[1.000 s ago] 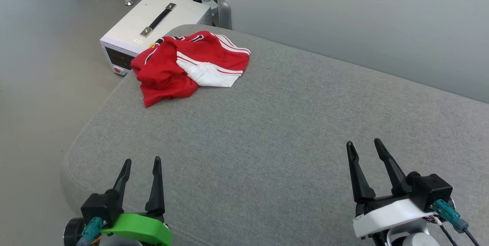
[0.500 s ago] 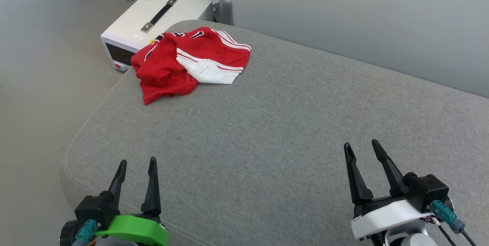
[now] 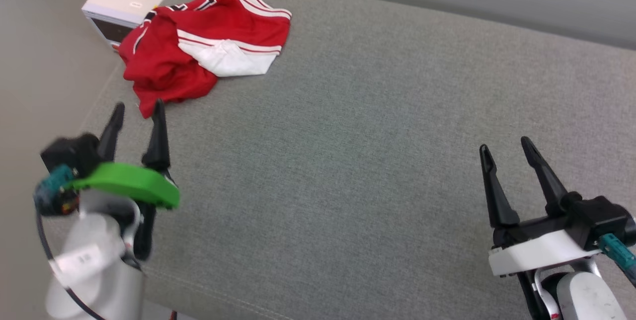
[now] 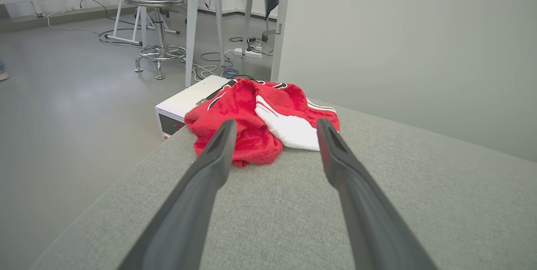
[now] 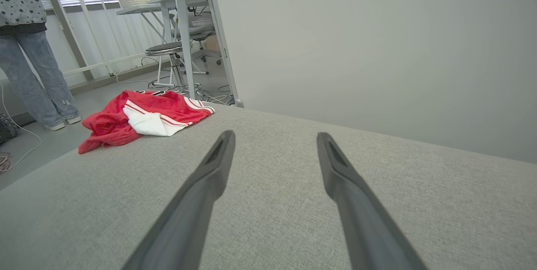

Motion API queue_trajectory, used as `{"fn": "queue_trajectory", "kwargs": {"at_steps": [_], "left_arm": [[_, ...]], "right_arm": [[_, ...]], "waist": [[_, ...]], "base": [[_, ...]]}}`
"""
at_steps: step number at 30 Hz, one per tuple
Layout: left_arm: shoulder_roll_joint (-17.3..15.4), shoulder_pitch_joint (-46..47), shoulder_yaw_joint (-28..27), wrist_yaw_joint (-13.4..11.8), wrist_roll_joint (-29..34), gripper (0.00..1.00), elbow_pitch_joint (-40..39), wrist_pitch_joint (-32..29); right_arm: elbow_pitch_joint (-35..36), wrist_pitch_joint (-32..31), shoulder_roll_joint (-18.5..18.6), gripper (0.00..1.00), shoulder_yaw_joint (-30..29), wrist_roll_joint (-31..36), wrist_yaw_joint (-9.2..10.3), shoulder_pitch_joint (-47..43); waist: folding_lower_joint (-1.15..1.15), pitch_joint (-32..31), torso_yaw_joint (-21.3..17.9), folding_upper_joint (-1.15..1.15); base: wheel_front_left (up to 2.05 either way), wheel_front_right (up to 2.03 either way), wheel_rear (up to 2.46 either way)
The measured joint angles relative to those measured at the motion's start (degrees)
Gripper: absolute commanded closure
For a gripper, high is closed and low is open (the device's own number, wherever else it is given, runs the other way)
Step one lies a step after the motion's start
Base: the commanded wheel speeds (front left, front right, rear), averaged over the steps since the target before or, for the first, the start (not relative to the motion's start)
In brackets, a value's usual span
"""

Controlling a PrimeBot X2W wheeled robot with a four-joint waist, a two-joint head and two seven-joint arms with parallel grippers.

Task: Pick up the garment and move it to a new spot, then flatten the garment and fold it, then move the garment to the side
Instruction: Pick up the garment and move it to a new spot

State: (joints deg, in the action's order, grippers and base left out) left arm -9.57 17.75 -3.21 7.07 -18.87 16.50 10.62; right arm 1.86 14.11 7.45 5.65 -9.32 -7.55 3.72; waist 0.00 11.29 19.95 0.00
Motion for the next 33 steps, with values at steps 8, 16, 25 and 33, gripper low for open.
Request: {"fn": "queue_trajectory", "kwargs": {"at_steps": [8,16,25,33], "left_arm": [[-12.5,19.78,4.34,0.09,-12.7,0.0,8.8,-20.63],[-20.95,32.79,5.54,0.25,-19.53,0.0,20.54,-37.8],[-24.38,41.11,7.8,0.26,-22.31,0.0,30.08,-44.96],[-26.41,45.64,10.11,0.26,-23.14,0.53,35.98,-47.08]], "right_arm": [[8.44,-3.42,2.16,0.0,-1.23,1.13,0.0,3.1],[14.24,-5.27,2.37,0.0,-0.76,2.1,0.0,5.47],[16.9,-5.83,2.72,0.0,-0.76,3.07,0.0,6.24],[17.95,-6.32,2.77,0.0,-0.9,3.65,0.0,6.95]], "waist": [[0.01,8.98,-3.22,0.0],[0.0,17.08,-7.23,0.0],[0.0,23.9,-11.51,0.0],[0.0,27.81,-14.13,0.01]], "base": [[0.0,0.0,0.0],[0.0,0.0,0.0],[0.0,0.0,0.0],[0.0,0.0,0.0]]}}
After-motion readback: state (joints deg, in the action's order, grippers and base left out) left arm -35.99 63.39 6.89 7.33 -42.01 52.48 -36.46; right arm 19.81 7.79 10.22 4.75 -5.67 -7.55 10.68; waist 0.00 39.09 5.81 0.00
